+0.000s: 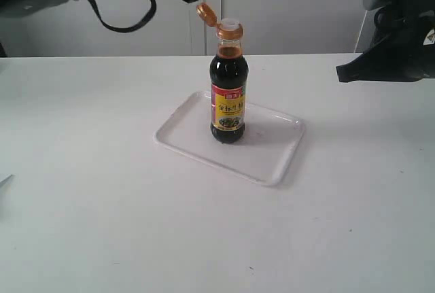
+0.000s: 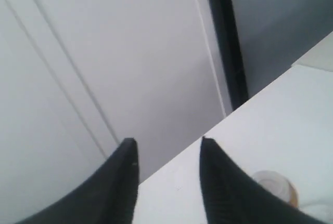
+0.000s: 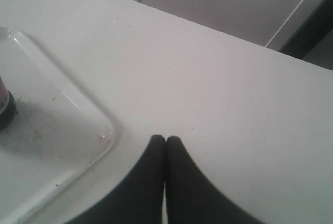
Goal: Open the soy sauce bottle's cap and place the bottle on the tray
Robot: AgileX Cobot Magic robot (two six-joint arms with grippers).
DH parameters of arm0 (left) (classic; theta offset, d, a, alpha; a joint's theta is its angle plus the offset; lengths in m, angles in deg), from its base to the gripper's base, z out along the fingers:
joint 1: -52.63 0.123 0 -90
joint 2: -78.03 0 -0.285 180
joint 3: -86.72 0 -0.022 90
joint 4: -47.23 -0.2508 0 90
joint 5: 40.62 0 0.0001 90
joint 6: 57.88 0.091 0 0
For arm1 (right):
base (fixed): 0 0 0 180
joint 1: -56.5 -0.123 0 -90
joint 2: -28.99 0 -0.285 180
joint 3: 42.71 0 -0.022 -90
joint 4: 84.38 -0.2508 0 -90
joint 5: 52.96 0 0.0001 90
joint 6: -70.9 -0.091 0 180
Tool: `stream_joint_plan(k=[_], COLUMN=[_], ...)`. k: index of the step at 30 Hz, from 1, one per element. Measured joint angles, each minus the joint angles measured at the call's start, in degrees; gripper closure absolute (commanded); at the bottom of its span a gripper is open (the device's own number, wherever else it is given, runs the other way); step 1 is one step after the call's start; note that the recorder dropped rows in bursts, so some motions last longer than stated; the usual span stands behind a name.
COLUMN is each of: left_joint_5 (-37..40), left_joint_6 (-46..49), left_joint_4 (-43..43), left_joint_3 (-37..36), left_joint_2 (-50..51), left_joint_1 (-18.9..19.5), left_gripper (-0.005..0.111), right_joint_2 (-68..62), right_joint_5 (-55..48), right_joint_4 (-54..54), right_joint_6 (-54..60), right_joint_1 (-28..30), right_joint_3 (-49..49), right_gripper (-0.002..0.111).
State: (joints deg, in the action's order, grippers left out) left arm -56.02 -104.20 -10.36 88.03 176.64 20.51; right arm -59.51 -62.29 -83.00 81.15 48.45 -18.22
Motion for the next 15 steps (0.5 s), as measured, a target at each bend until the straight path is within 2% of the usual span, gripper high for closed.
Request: stream_joint_plan(k=[4,5,15], left_joint_5=[10.11,13.30,46.77], left_joint_6=[-0.71,-0.22,8.57], left_joint_4=[-2.58,-2.87,-3.16], left_joint_3=[-1.54,-2.09,-3.07], left_joint_2=[-4.57,-5.47,-8.11], left_joint_1=[0.00,0.00,0.00], left_gripper=[0.104,0.107,0.107], right_joint_2=[0.00,0.00,0.00], right_joint_5=[0.00,0.00,0.00], right_joint_4=[0.00,0.00,0.00], right_joint_6=[0.00,0.00,0.30], right_joint_1=[0.00,0.00,0.00], right_joint_3=[0.00,0.00,0.00], right_gripper=[0.108,0.108,0.108])
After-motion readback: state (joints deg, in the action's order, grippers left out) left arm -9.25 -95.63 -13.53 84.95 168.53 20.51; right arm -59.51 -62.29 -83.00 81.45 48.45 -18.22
